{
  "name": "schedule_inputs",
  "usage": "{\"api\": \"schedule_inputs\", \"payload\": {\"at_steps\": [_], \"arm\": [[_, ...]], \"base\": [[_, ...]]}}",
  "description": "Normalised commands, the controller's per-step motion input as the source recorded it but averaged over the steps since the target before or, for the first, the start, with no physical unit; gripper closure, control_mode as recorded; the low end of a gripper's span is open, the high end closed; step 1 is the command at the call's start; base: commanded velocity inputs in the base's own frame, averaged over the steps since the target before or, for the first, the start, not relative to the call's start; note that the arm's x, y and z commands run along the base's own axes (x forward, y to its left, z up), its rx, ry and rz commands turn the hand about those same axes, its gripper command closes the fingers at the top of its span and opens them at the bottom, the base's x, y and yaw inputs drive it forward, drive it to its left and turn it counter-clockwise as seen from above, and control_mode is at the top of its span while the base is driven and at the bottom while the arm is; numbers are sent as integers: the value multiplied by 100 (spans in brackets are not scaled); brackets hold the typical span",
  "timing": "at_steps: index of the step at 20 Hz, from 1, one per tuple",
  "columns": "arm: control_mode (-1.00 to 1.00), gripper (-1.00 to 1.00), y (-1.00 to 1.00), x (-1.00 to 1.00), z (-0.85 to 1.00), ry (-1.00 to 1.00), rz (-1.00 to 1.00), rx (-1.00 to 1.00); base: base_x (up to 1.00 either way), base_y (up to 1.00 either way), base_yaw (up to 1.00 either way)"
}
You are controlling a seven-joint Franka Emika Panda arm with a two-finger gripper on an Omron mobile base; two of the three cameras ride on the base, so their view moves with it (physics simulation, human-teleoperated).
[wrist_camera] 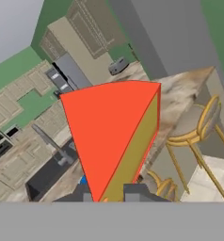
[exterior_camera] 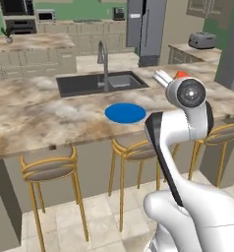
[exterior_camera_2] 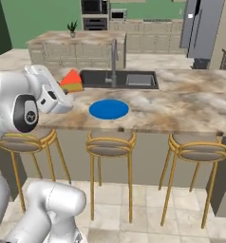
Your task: Take the cheese, fish, and corn from the fridge and place them on the plate on the dining counter to create an appetizer plate.
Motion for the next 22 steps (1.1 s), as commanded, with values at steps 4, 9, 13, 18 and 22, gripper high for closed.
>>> {"api": "schedule_inputs", "payload": {"at_steps": [4, 9, 13, 18, 22], "arm": [[100, 100, 0, 0, 0, 0, 0, 0], [100, 100, 0, 0, 0, 0, 0, 0], [100, 100, 0, 0, 0, 0, 0, 0], [100, 100, 0, 0, 0, 0, 0, 0], [-100, 100, -4, 13, -5, 3, 0, 0]], "base": [[99, -22, 0], [100, 0, 0], [99, 0, 0], [81, -8, 1], [46, -14, 0]]}}
